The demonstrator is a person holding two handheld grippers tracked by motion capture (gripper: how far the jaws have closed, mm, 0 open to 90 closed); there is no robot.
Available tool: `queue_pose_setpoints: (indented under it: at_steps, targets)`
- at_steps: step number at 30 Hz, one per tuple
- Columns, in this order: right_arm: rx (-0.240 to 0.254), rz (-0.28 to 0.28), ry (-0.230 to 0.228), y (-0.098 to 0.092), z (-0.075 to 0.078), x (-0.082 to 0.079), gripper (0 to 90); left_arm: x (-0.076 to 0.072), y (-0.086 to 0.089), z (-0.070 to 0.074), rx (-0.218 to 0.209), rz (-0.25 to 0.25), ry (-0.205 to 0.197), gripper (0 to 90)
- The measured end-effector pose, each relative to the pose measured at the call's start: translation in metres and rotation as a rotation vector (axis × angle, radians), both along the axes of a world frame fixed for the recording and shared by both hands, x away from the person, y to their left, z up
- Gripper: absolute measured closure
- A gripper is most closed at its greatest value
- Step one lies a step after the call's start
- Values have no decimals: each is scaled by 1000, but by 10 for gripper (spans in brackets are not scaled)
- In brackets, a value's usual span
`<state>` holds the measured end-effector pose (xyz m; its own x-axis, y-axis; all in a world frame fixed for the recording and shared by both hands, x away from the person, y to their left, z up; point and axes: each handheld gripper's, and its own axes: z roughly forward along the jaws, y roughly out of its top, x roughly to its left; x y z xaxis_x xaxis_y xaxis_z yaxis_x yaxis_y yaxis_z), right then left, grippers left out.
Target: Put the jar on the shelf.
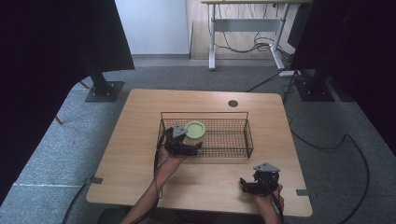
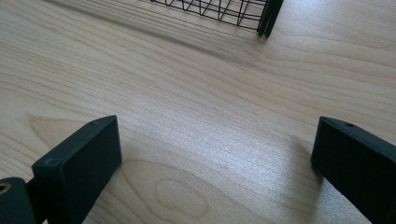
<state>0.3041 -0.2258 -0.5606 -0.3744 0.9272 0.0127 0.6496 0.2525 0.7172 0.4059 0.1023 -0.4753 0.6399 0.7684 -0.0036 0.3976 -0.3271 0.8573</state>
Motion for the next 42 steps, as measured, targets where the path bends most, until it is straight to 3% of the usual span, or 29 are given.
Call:
queue_pose_setpoints:
  at_steps: [17,42]
  targets:
    - [0,0,0,0,0,0,13,-12,7,2,-15,-19,-9,47]
    - [1,0,0,0,0,0,13,-31,31,-1,-34,-29,-22,50]
